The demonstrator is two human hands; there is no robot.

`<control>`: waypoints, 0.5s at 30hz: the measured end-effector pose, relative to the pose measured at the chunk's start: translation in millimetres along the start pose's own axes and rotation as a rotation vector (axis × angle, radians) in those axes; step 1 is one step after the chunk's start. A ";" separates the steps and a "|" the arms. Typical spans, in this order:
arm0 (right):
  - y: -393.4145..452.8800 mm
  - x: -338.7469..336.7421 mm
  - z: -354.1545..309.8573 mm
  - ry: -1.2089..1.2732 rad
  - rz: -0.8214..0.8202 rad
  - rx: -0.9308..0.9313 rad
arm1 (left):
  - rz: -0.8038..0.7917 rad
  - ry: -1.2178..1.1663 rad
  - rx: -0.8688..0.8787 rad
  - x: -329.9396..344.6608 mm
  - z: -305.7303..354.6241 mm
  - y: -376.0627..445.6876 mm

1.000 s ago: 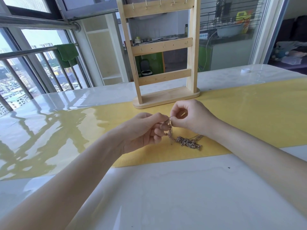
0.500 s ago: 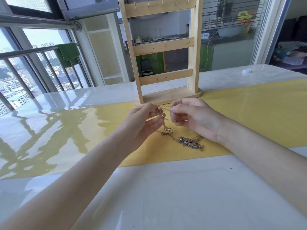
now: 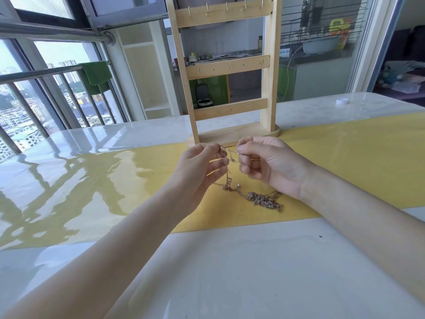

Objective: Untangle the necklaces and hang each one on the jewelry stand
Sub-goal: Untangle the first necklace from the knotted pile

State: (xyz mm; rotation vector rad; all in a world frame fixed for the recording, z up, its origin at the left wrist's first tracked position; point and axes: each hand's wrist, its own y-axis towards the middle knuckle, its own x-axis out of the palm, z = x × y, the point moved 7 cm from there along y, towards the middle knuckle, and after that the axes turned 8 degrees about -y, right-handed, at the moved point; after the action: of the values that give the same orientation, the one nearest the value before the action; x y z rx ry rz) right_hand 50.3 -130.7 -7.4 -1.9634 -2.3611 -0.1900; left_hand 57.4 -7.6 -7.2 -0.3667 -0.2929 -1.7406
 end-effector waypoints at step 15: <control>0.7 -8.7 -0.6 -0.129 0.097 -0.031 | 0.023 0.431 0.090 -3.9 4.3 -3.6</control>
State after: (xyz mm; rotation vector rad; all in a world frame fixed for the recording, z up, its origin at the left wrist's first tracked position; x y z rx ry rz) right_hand 52.6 -139.1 -7.9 -2.1612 -2.3437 -0.0979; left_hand 54.9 -1.7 -4.8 0.0734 -0.0538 -1.7279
